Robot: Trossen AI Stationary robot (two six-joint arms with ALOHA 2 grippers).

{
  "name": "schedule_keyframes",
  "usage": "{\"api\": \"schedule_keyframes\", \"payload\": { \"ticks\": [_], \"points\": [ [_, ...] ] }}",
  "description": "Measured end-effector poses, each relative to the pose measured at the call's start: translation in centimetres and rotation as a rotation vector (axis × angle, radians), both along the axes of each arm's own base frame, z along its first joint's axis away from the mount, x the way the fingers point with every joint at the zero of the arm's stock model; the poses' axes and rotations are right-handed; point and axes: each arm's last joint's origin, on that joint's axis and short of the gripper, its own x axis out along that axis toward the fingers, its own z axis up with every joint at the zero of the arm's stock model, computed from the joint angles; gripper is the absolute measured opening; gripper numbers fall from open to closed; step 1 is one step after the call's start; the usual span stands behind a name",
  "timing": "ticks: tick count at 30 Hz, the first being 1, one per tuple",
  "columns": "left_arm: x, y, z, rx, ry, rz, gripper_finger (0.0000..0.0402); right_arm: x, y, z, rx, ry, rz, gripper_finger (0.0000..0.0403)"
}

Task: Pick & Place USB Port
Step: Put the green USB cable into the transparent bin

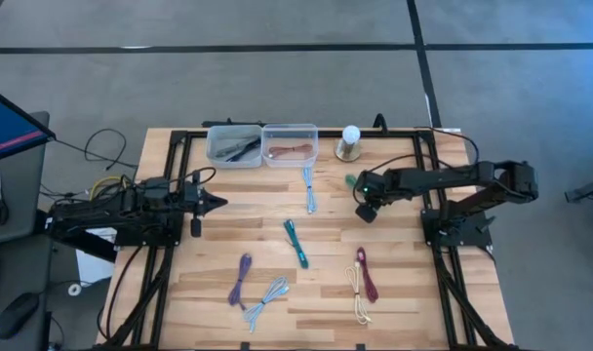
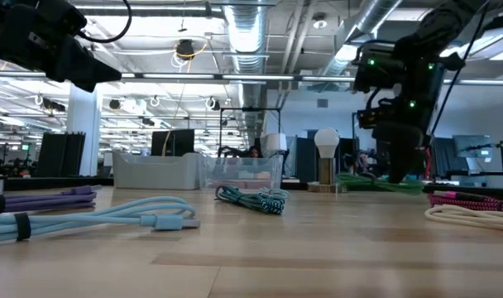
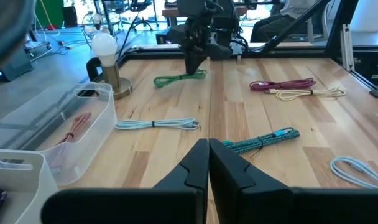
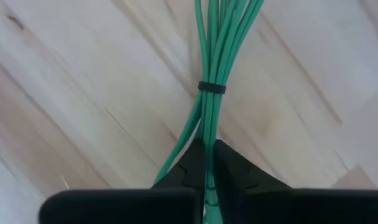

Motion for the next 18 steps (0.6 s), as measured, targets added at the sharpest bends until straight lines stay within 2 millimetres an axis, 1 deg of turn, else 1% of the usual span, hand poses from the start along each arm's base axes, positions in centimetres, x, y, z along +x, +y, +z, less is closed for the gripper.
{"api": "schedule_keyframes", "payload": {
  "ticks": [4,8,13,18],
  "points": [
    [0.0,0.0,0.0,0.000,-0.001,0.000,0.0012,0.1,0.0,0.8,-0.010,-0.032,0.003,0.0005],
    [0.0,0.0,0.0,0.000,-0.003,0.000,0.0012,1.1,-0.3,2.2,-0.032,-0.073,0.037,0.0006],
    [0.0,0.0,0.0,-0.007,-0.006,0.000,0.0012,2.8,-0.7,5.0,-0.079,-0.147,0.098,0.0003],
    [0.0,0.0,0.1,-0.007,-0.007,0.000,0.0012,4.2,-1.8,8.3,-0.144,-0.230,0.139,0.0002]
  ]
}}
